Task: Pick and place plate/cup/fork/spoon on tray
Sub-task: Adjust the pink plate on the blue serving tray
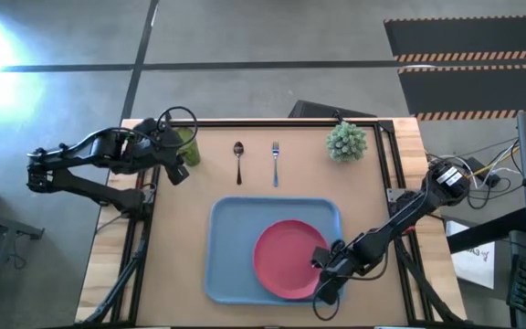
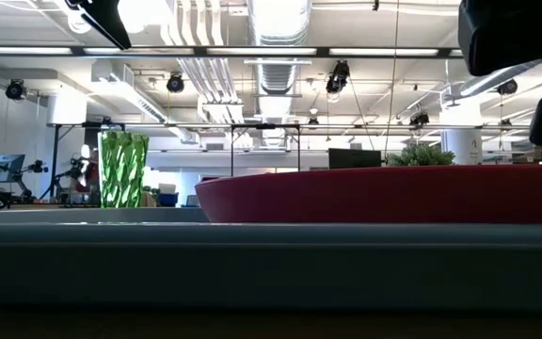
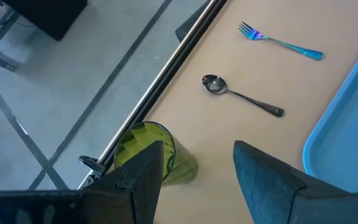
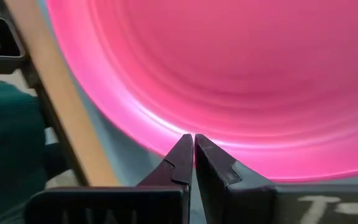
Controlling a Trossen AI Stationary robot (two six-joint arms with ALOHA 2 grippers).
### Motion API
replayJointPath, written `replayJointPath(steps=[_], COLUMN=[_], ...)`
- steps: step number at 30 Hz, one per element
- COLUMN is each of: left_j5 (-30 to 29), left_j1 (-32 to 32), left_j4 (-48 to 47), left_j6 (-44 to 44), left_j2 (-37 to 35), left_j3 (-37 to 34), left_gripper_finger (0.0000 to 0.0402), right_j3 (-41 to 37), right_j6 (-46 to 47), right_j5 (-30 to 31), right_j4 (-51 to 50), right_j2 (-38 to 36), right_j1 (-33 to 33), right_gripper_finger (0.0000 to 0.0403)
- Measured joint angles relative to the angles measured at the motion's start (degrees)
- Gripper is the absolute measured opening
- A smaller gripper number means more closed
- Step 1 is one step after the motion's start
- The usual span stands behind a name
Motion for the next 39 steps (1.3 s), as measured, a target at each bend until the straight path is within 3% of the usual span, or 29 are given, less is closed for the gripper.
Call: replayJointPath(steps=[7, 39], left_j5=[0.15, 0.18], left_j1=[0.0, 0.0], left_j4=[-0.01, -0.02], left_j6=[-1.1, -1.21], left_j2=[0.0, 0.0], left_j3=[0.0, 0.0], left_gripper_finger=[0.0178, 0.0178], right_j3=[-0.07, -0.21], right_j6=[-1.26, 2.14], right_j5=[3.77, 2.62], right_j4=[-0.33, -0.48], right_j2=[0.23, 0.25], right_j1=[-0.5, 2.65], right_gripper_finger=[0.0009, 0.0009])
